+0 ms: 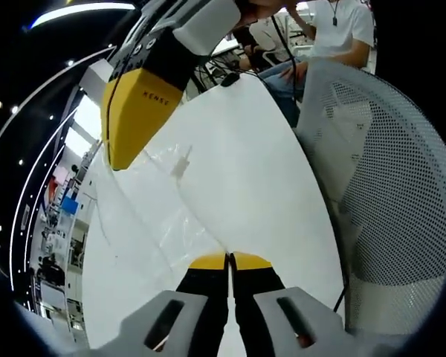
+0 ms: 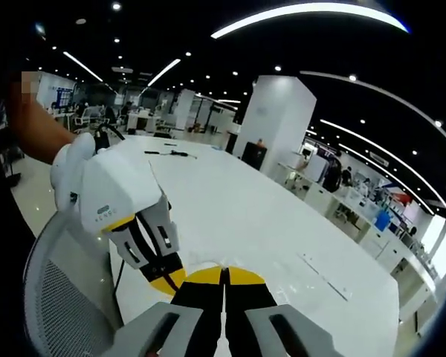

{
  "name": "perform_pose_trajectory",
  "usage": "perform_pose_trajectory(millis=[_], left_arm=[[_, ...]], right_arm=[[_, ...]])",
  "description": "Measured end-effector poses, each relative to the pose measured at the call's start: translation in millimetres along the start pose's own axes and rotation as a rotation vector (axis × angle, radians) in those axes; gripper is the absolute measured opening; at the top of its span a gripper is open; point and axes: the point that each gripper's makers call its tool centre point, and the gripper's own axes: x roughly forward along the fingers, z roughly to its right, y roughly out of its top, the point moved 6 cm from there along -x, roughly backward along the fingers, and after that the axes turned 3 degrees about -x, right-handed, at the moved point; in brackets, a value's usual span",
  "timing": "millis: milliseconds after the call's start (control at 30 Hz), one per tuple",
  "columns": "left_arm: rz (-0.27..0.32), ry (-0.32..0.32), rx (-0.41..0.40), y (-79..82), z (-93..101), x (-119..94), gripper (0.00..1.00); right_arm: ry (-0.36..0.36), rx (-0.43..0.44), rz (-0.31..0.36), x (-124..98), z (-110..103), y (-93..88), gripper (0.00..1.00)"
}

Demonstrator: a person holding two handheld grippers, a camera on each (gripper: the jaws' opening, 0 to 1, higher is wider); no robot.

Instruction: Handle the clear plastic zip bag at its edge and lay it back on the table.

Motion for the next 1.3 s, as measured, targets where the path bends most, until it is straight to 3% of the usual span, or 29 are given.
perform_pose_trajectory(millis=[367,700,900,1300], left_arm=[[0.079,-0.015,-0.087,6.7,7.2,-16.2,0.02],[0.182,0.021,-0.157,20.9,2.2,-35.9,0.09],[0.281,0.044,-0.215,31.2,2.2,-54.3,0.09],[0.315,0.117,-0.3,24.3,-4.4,-77.2,0.16]], right_arm=[[-0.007,-0.01,-0.023,7.9,5.0,-10.4,0.0],[-0.018,0.005,-0.052,19.7,8.4,-18.3,0.0],[-0.035,0.022,-0.068,24.6,12.0,-24.1,0.0],[-0.095,0.048,-0.109,28.5,20.5,-41.3,0.0]])
